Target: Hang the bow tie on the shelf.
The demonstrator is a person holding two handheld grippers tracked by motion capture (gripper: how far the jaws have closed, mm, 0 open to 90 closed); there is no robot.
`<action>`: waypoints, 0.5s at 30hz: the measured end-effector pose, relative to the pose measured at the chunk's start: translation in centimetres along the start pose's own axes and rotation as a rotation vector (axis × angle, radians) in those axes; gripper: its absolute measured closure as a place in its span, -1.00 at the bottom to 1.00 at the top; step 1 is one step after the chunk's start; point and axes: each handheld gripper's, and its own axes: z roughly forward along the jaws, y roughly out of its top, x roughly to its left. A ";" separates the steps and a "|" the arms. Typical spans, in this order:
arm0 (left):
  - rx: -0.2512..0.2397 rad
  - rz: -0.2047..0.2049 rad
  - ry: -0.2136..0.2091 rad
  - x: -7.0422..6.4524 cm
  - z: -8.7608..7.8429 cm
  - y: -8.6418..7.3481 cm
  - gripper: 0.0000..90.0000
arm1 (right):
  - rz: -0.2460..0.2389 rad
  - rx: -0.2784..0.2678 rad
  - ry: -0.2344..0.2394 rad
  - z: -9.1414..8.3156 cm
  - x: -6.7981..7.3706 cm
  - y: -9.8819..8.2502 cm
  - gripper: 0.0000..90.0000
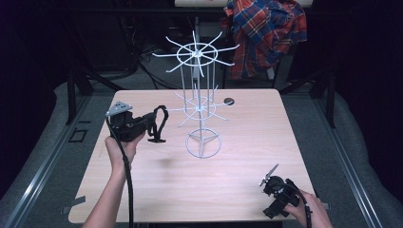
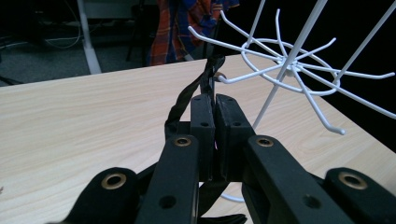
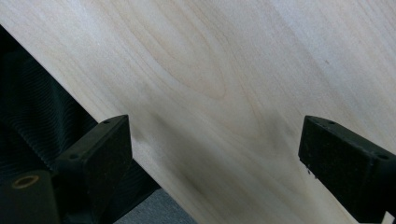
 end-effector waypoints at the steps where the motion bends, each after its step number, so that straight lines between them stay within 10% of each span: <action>1: 0.002 -0.002 -0.004 0.0 0.1 0.0 0.92 | -0.010 0.018 -0.003 -0.1 -0.1 0.0 -0.80; 15: 0.043 0.014 -0.062 -0.6 1.2 -0.2 0.92 | 0.006 0.001 0.007 0.0 0.0 -0.2 -0.80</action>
